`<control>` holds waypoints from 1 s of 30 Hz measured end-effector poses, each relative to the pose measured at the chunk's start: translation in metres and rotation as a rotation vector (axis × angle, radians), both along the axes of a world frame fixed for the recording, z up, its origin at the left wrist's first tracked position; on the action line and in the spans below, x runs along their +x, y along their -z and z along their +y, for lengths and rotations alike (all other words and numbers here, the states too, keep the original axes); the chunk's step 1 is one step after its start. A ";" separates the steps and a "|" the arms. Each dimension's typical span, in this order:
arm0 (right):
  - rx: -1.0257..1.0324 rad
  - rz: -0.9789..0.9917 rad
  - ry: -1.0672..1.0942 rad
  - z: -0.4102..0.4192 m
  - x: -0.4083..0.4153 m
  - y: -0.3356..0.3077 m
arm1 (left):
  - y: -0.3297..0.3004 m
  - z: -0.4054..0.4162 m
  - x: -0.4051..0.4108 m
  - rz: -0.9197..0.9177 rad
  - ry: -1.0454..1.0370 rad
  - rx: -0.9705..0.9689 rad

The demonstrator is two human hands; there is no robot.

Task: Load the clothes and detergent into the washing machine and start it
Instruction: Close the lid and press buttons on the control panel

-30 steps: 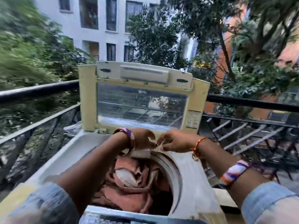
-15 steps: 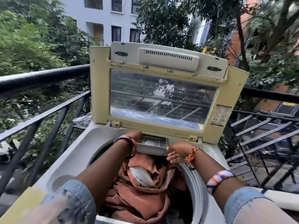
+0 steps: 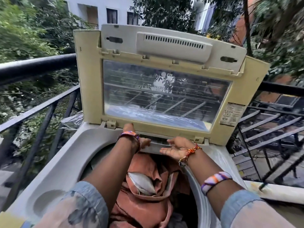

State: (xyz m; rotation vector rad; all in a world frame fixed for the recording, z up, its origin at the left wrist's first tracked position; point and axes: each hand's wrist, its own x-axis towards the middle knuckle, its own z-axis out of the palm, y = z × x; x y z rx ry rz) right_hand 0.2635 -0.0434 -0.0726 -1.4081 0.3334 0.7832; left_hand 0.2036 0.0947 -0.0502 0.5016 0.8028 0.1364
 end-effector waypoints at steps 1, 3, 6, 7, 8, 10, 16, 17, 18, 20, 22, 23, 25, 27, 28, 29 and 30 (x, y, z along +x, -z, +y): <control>0.017 0.005 0.023 0.002 0.003 -0.002 | -0.003 -0.003 0.001 -0.036 0.055 0.006; 0.052 0.013 0.045 0.007 0.008 -0.001 | -0.007 -0.005 0.002 -0.079 0.009 -0.015; 0.086 0.013 0.051 0.012 0.016 0.003 | 0.006 -0.002 0.017 -0.127 -0.073 -0.113; 0.105 0.024 0.058 0.013 0.018 0.003 | 0.003 -0.002 0.017 -0.143 -0.061 -0.100; 0.132 0.021 0.076 0.014 0.021 0.004 | 0.008 0.000 0.023 -0.154 -0.042 -0.091; 0.206 0.024 0.161 0.014 0.023 0.002 | 0.011 0.002 0.029 -0.163 -0.025 -0.092; 0.359 0.018 0.216 0.017 0.010 -0.004 | 0.012 0.000 0.023 -0.075 0.102 0.019; 0.360 0.029 0.178 0.016 0.006 -0.005 | 0.009 -0.002 0.018 -0.024 0.177 0.104; 0.340 0.028 0.122 0.015 0.002 -0.007 | 0.004 -0.004 0.013 0.014 0.284 0.195; 0.259 -0.031 -0.035 0.010 -0.004 -0.017 | -0.009 -0.008 0.006 -0.001 0.461 0.350; 0.171 -0.132 -0.205 0.004 -0.011 -0.038 | -0.032 -0.011 -0.001 -0.058 0.534 0.472; 0.142 -0.204 -0.268 0.001 -0.014 -0.050 | -0.044 -0.013 -0.005 -0.106 0.551 0.540; 0.087 -0.383 -0.329 -0.002 -0.022 -0.076 | -0.070 -0.021 -0.016 -0.216 0.551 0.726; -0.008 -0.606 -0.346 -0.004 -0.032 -0.105 | -0.095 -0.027 -0.024 -0.298 0.556 0.996; -0.062 -0.728 -0.352 -0.005 -0.034 -0.119 | -0.107 -0.028 -0.025 -0.326 0.539 1.144; -0.121 -0.860 -0.364 -0.005 -0.033 -0.132 | -0.119 -0.030 -0.025 -0.347 0.503 1.299; -0.181 -1.003 -0.386 -0.007 -0.033 -0.148 | -0.133 -0.029 -0.022 -0.369 0.450 1.457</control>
